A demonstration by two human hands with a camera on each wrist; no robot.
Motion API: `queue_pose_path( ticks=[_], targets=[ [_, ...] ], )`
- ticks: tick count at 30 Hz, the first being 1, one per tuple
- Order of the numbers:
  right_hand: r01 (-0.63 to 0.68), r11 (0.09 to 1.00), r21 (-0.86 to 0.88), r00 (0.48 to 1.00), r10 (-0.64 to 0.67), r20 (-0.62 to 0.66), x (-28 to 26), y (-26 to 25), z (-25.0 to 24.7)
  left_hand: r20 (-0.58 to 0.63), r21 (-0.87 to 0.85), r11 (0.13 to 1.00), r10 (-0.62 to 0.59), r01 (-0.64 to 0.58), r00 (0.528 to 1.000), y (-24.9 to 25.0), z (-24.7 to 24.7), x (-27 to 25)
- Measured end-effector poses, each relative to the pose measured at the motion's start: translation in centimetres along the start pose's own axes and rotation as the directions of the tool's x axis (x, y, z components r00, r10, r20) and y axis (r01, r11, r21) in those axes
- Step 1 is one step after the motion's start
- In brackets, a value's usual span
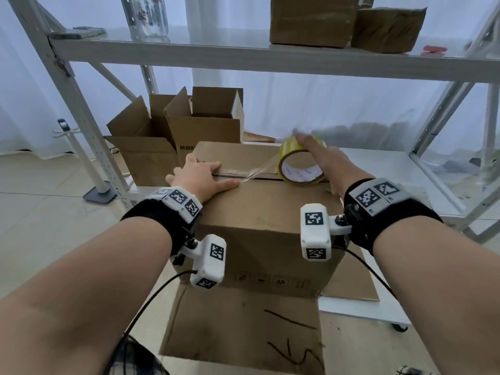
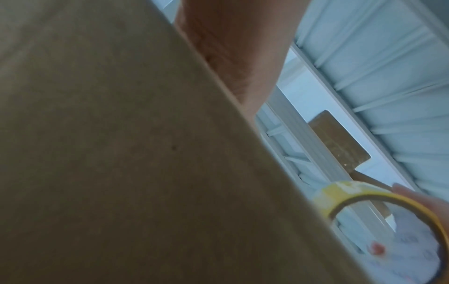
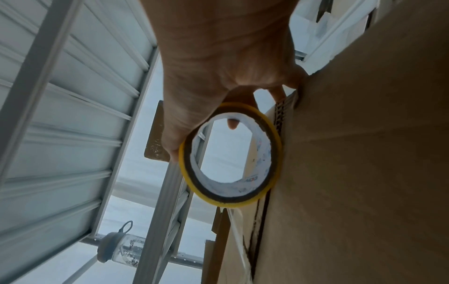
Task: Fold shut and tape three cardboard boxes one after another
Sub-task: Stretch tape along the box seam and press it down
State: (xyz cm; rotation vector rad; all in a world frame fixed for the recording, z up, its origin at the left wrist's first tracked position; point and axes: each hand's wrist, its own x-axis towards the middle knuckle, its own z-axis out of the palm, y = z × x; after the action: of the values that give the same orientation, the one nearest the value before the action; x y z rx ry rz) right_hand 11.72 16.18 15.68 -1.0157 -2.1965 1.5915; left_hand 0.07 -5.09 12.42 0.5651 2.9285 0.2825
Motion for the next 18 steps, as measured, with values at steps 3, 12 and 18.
queue_pose_path(
  ticks=[3,12,18],
  targets=[
    [0.001,1.0,-0.031,1.0,-0.001,0.016,-0.2,0.0,-0.3,0.049,0.065,0.997,0.026,-0.029,0.998,0.7,0.7,-0.4],
    [0.009,0.996,-0.087,0.996,-0.002,0.085,0.2,0.1,-0.7,0.265,0.136,0.954,0.224,-0.267,0.938,3.8,1.5,-1.3],
    [0.01,0.993,-0.114,0.997,0.0,0.082,0.4,0.3,-0.7,0.3,0.159,0.943,0.235,-0.291,0.925,6.3,1.9,-1.1]
  ],
)
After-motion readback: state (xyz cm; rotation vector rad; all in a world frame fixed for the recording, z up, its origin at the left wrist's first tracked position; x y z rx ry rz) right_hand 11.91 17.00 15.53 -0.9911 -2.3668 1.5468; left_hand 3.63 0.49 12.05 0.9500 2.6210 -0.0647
